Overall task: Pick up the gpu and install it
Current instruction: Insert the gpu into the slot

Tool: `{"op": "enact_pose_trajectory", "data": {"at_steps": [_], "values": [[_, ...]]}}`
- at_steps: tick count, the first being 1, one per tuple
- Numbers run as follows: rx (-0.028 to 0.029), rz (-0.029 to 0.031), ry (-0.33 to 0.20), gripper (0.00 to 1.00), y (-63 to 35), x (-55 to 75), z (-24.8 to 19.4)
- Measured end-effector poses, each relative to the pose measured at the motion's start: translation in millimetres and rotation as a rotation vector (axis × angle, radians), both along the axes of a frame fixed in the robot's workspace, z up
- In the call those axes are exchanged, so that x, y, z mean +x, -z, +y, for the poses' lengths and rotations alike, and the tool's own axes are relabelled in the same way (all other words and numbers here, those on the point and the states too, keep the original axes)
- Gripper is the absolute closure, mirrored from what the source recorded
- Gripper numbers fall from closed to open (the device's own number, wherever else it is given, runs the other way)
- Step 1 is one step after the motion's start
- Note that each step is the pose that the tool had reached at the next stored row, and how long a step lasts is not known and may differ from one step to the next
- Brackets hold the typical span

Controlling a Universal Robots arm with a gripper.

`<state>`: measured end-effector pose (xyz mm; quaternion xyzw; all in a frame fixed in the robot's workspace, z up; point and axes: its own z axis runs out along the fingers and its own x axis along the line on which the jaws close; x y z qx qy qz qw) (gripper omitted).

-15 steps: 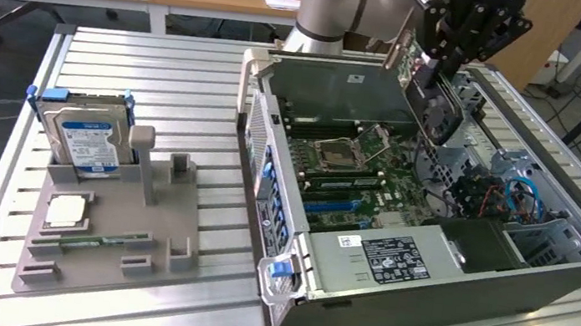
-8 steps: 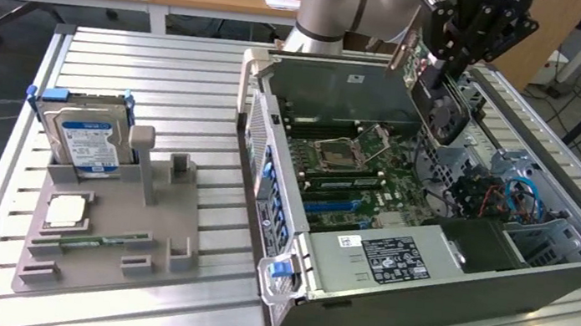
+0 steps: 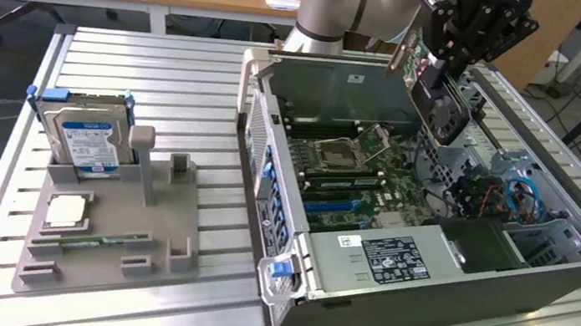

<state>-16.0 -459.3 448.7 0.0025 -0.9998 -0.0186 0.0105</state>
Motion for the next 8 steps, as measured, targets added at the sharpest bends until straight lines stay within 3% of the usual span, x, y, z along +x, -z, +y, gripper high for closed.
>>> {"op": "enact_pose_trajectory", "data": {"at_steps": [8], "values": [[-0.0001, 0.0000, -0.017, 0.74, 0.0, 0.0, 0.1]]}}
